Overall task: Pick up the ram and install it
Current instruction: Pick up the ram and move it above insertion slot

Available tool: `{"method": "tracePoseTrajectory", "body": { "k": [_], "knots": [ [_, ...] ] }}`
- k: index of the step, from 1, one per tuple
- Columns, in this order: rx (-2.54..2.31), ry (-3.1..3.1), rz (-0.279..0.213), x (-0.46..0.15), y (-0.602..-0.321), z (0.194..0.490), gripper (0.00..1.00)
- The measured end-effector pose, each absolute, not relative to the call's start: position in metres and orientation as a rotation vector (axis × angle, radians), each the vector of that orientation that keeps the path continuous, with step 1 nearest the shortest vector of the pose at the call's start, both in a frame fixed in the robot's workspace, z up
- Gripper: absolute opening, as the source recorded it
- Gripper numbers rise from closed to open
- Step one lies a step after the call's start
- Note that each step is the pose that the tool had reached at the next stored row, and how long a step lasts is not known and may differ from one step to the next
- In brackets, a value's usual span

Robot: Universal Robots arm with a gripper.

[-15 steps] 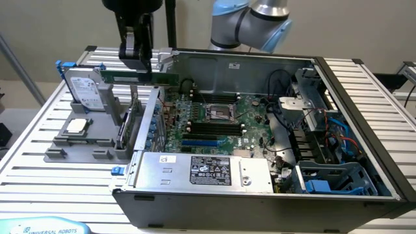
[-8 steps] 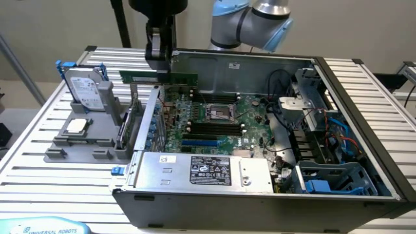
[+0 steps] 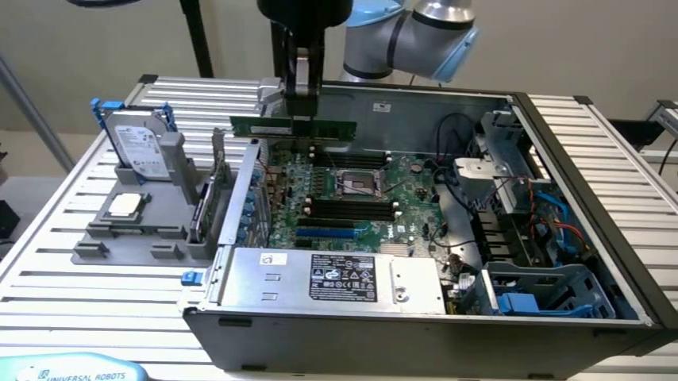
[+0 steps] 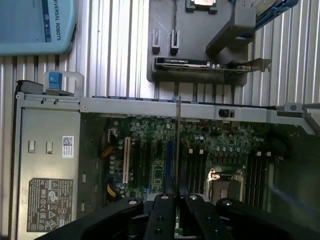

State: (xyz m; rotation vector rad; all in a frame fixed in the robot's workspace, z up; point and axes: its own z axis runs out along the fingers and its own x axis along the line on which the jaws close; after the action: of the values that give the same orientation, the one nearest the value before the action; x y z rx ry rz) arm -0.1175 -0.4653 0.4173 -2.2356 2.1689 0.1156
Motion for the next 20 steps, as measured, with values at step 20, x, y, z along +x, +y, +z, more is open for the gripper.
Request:
{"method": "tracePoseTrajectory", "body": {
  "k": [20],
  "knots": [
    [-2.236,2.169,0.116,-0.050,-0.420,0.392,0.14]
  ]
}}
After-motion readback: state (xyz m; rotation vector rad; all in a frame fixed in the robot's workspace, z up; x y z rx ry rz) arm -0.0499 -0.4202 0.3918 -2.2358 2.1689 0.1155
